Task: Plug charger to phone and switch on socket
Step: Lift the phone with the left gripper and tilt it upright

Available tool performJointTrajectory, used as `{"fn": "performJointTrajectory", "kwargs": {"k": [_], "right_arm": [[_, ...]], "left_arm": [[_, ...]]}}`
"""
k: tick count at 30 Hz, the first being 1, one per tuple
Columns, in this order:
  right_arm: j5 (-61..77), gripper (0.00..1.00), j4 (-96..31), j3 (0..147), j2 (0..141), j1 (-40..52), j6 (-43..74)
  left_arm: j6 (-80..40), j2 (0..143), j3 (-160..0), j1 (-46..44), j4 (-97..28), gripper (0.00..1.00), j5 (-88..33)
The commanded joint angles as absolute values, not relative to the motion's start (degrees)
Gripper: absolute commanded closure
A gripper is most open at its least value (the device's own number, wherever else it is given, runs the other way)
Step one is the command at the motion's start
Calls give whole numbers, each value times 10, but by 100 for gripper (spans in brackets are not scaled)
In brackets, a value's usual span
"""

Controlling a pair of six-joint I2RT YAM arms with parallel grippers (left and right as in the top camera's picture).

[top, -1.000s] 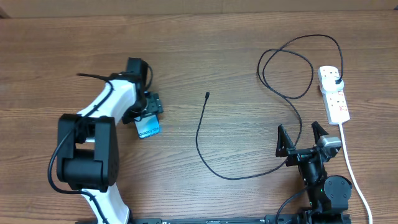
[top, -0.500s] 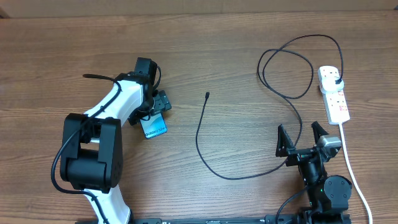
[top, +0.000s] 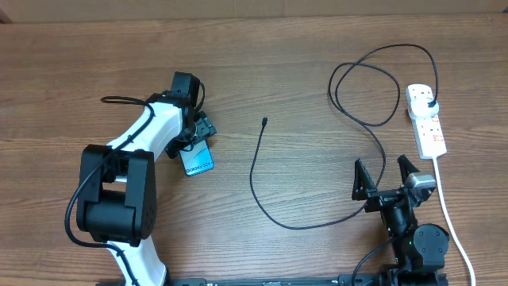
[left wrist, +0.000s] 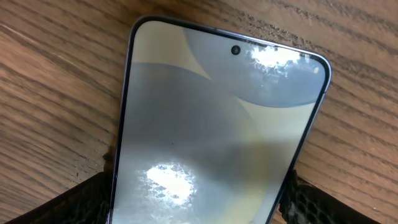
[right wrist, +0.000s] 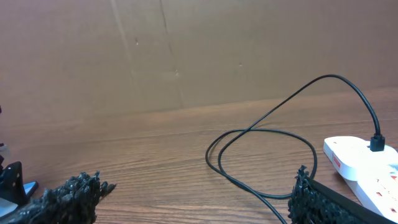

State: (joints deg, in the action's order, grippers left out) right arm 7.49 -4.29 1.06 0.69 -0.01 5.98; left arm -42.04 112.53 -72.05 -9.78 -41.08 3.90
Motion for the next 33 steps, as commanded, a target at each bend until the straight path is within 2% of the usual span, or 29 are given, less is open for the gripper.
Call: {"fn": "performJointTrajectory", "kwargs": {"k": [1,9,18,24,33], "right_arm": [[76,0,-40,4,2,-4,59],[76,0,-40,4,2,-4,59],[76,0,-40,4,2,-4,59],[76,0,-40,4,2,-4,59],[76,0,-40,4,2,-4,59]], "left_arm": [[-428,1151,-714,-103,-420,14,21],[-370,1151,-714,-103,-464,15,21],[-363,1151,-714,-102,-495,10,19],[-361,1151,-714,-102,-491,0,19],[-345,1151,-713,-102,-483,1,23]]}}
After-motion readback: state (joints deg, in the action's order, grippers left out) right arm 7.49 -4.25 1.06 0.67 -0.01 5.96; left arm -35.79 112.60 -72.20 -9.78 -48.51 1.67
